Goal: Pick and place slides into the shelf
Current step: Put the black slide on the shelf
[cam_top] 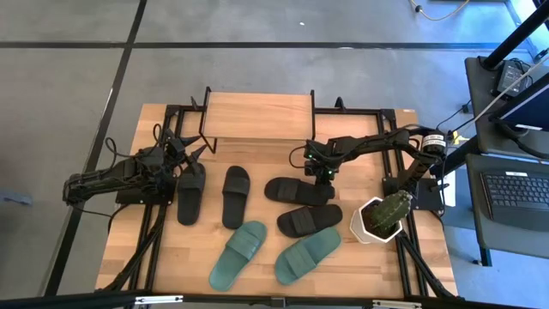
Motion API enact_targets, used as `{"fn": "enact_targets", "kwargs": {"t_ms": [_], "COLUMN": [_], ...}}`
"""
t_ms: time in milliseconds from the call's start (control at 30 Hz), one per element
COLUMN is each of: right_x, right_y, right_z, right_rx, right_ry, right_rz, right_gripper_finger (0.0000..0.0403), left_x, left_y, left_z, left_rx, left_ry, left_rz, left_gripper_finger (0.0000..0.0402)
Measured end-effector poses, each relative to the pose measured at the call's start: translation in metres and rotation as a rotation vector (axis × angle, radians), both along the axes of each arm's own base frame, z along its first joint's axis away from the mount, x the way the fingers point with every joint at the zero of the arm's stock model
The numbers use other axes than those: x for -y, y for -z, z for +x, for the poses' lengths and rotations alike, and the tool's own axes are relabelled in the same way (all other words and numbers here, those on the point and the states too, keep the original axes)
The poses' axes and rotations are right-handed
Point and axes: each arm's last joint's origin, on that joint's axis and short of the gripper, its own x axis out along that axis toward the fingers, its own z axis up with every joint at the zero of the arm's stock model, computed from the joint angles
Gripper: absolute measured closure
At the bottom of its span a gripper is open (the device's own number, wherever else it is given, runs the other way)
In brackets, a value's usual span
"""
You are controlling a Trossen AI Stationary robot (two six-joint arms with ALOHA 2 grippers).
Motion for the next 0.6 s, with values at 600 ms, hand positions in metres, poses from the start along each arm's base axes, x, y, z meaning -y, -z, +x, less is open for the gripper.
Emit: {"fn": "enact_targets", "kwargs": {"t_ms": [600], "right_x": [0.0006], "right_y": [-0.0012], "right_z": [0.0015], "right_rx": [0.012], "right_ry": [-0.002], "right_rz": [-0.010], "right_gripper_finger": [0.0372], "left_x": [0.0000], "left_y": [0.0000], "left_z": [0.0000], "left_rx": [0.000], "left_ry": [0.000], "left_rz": [0.000], "left_gripper_finger": [0.0230]}}
